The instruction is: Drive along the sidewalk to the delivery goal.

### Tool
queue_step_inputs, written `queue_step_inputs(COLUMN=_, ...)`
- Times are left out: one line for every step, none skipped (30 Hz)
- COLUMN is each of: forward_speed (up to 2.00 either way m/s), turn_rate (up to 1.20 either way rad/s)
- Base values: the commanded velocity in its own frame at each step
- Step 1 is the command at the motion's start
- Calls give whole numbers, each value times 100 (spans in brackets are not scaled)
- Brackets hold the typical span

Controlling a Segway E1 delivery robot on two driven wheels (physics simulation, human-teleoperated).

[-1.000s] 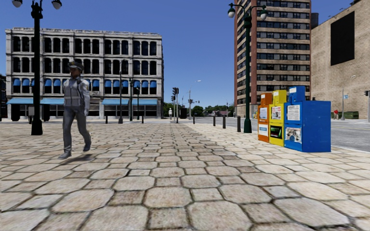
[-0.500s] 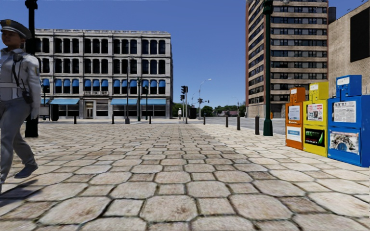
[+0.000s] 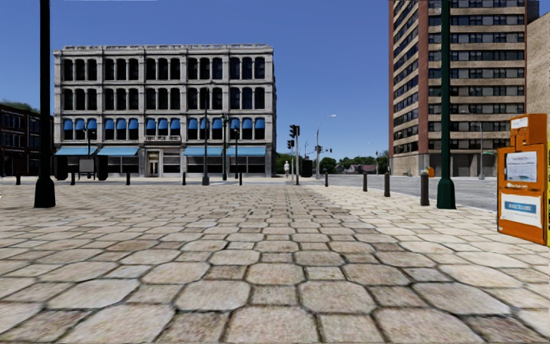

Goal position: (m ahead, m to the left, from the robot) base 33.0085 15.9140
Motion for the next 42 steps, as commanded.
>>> queue_step_inputs(forward_speed=200, turn_rate=27)
queue_step_inputs(forward_speed=200, turn_rate=27)
queue_step_inputs(forward_speed=200, turn_rate=27)
queue_step_inputs(forward_speed=200, turn_rate=26)
queue_step_inputs(forward_speed=200, turn_rate=18)
queue_step_inputs(forward_speed=200, turn_rate=18)
queue_step_inputs(forward_speed=200, turn_rate=8)
queue_step_inputs(forward_speed=200, turn_rate=0)
queue_step_inputs(forward_speed=200, turn_rate=0)
queue_step_inputs(forward_speed=200, turn_rate=0)
queue_step_inputs(forward_speed=200, turn_rate=0)
queue_step_inputs(forward_speed=200, turn_rate=0)
queue_step_inputs(forward_speed=200, turn_rate=0)
queue_step_inputs(forward_speed=200, turn_rate=0)
queue_step_inputs(forward_speed=200, turn_rate=0)
queue_step_inputs(forward_speed=200, turn_rate=0)
queue_step_inputs(forward_speed=200, turn_rate=0)
queue_step_inputs(forward_speed=200, turn_rate=0)
queue_step_inputs(forward_speed=200, turn_rate=0)
queue_step_inputs(forward_speed=200, turn_rate=0)
queue_step_inputs(forward_speed=200, turn_rate=0)
queue_step_inputs(forward_speed=200, turn_rate=0)
queue_step_inputs(forward_speed=200, turn_rate=0)
queue_step_inputs(forward_speed=200, turn_rate=0)
queue_step_inputs(forward_speed=200, turn_rate=0)
queue_step_inputs(forward_speed=200, turn_rate=0)
queue_step_inputs(forward_speed=200, turn_rate=0)
queue_step_inputs(forward_speed=200, turn_rate=0)
queue_step_inputs(forward_speed=200, turn_rate=0)
queue_step_inputs(forward_speed=200, turn_rate=0)
queue_step_inputs(forward_speed=200, turn_rate=0)
queue_step_inputs(forward_speed=200, turn_rate=0)
queue_step_inputs(forward_speed=200, turn_rate=0)
queue_step_inputs(forward_speed=200, turn_rate=0)
queue_step_inputs(forward_speed=200, turn_rate=0)
queue_step_inputs(forward_speed=200, turn_rate=0)
queue_step_inputs(forward_speed=200, turn_rate=0)
queue_step_inputs(forward_speed=200, turn_rate=0)
queue_step_inputs(forward_speed=200, turn_rate=0)
queue_step_inputs(forward_speed=200, turn_rate=0)
queue_step_inputs(forward_speed=200, turn_rate=0)
queue_step_inputs(forward_speed=200, turn_rate=0)
